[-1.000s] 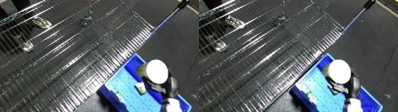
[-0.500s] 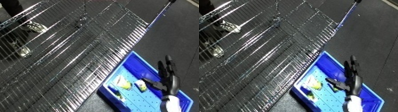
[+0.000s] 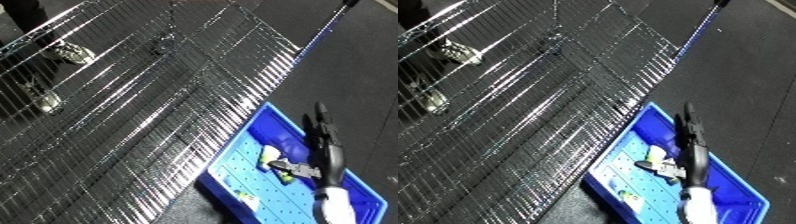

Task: Pick up the object and place it into the box

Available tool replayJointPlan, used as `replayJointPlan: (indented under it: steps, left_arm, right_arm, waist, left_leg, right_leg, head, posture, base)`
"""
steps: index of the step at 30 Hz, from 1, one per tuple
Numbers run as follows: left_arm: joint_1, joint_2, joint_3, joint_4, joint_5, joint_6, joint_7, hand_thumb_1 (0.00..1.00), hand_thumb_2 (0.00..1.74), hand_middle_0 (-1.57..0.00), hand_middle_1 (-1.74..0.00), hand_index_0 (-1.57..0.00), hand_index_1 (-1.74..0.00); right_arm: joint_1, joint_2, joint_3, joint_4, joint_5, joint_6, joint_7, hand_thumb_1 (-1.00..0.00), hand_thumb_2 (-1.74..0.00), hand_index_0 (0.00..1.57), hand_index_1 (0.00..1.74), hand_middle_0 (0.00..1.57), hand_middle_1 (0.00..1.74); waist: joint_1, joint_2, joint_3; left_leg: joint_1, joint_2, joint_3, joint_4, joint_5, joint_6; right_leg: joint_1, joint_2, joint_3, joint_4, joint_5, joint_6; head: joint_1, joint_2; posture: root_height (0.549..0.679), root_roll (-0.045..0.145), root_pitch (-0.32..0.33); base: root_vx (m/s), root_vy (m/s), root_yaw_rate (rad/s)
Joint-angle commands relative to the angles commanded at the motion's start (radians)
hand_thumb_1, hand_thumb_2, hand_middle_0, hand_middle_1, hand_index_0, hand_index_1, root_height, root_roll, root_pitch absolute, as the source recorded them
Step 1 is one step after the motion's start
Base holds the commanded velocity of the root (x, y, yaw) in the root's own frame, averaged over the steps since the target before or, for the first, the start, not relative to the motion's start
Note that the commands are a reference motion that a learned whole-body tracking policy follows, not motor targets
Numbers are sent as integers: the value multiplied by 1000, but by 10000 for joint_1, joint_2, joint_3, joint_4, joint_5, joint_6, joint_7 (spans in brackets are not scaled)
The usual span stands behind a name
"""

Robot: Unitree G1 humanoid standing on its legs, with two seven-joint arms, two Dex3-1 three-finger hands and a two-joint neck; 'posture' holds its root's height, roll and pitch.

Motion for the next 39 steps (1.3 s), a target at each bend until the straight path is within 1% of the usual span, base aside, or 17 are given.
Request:
replayJointPlan:
  steps: [3, 5, 10, 17, 20, 25, 28, 31, 35, 39]
  left_arm:
    - [57, 5, 74, -111, 31, 67, 32, 1000, 1740, -1570, -1740, -1570, -1740]
    - [94, 12, 140, -155, 52, 109, 46, 1000, 1740, -1570, -1740, -1570, -1740]
    - [134, 12, 225, -112, 89, 130, 64, 1000, 1740, -1570, -1740, -1570, -1740]
    - [1, 42, 309, -42, 113, 217, 161, 1000, 1740, -1570, -1740, -1570, -1740]
    - [-63, 80, 374, -32, 167, 316, 206, 1000, 1740, -1570, -1740, -1570, -1740]
    - [-176, 137, 513, 23, 262, 453, 210, 1000, 1740, -1570, -1740, -1570, -1740]
    - [-256, 160, 575, 39, 316, 546, 231, 1000, 1740, -1570, -1740, -1570, -1740]
    - [-304, 189, 606, 29, 371, 608, 265, 1000, 1740, -1570, -1740, -1570, -1740]
    - [-330, 230, 635, 8, 428, 652, 299, 1000, 1740, -1570, -1740, -1570, -1740]
    - [-320, 259, 655, 10, 490, 660, 251, 1000, 1740, -1570, -1740, -1570, -1740]
  right_arm:
    - [-46, 53, 427, -481, -422, 533, 533, 0, 0, 0, 0, 0, 0]
    - [-102, 69, 645, -713, -533, 770, 756, 0, 0, 0, 0, 0, 0]
    - [-352, 207, 1015, -986, -645, 1065, 1128, 0, 0, 0, 0, 0, 0]
    - [-906, 527, 1589, -1188, -896, 1650, 1629, 0, 0, 0, 0, 0, 0]
    - [-1057, 703, 1844, -1258, -940, 1849, 1777, 0, 0, 0, 0, 0, 0]
    - [-1200, 989, 2183, -1267, -969, 1970, 1882, 0, 0, 0, 0, 0, 0]
    - [-1274, 1126, 2349, -1258, -991, 2044, 1965, 0, 0, 0, 0, 0, 0]
    - [-1317, 1252, 2510, -1256, -1000, 2108, 2057, 0, 0, 0, 0, 0, 0]
    - [-1369, 1402, 2661, -1209, -961, 2145, 2094, 0, 0, 0, 0, 0, 0]
    - [-1399, 1501, 2717, -1120, -918, 2106, 2018, 0, 0, 0, 0, 0, 0]
  waist:
    - [130, -117, 0]
    - [225, -202, 0]
    - [505, -388, 0]
    - [981, -677, -1]
    - [1208, -848, -1]
    - [1565, -1094, -10]
    - [1740, -1192, -20]
    - [1900, -1278, -36]
    - [2079, -1367, -57]
    - [2206, -1435, -48]
  left_leg:
    - [-39, 17, -97, 9, 35, -4]
    - [-75, 36, -171, 21, 62, -14]
    - [-153, 41, -356, 26, 87, -17]
    - [-283, -29, -634, -13, 114, -7]
    - [-378, -52, -764, 21, 106, 9]
    - [-502, -99, -954, 92, 94, 54]
    - [-531, -123, -1060, 106, 118, 82]
    - [-547, -145, -1171, 100, 155, 99]
    - [-560, -165, -1285, 89, 198, 111]
    - [-580, -182, -1340, 116, 204, 123]
  right_leg:
    - [34, 17, -62, 21, -9, -20]
    - [63, 26, -109, 31, -13, -36]
    - [174, 29, -246, 26, -5, -57]
    - [348, 31, -481, 4, 30, -71]
    - [409, 58, -592, 79, 23, -82]
    - [510, 129, -761, 227, -15, -90]
    - [571, 160, -860, 294, -45, -73]
    - [628, 170, -969, 323, -55, -42]
    - [685, 155, -1095, 343, -51, 3]
    - [705, 124, -1175, 361, -36, 38]
  head:
    - [-165, -17]
    - [-356, -152]
    - [-864, -295]
    - [-2023, -631]
    - [-2637, -782]
    - [-3368, -1008]
    - [-3849, -1102]
    - [-4326, -1214]
    - [-4830, -1316]
    - [-5149, -1385]
  posture:
    - [662, 91, -27]
    - [662, 89, -29]
    - [662, 83, -34]
    - [663, 74, -40]
    - [663, 68, -44]
    - [662, 58, -52]
    - [662, 52, -55]
    - [662, 47, -58]
    - [661, 42, -62]
    - [661, 40, -66]
  base:
    - [2, -25, 91]
    - [2, -21, 97]
    - [10, -21, 118]
    - [14, -14, 160]
    - [23, -40, 210]
    - [28, -43, 227]
    - [29, -28, 212]
    - [27, -24, 185]
    - [24, -20, 143]
    - [20, -17, 118]
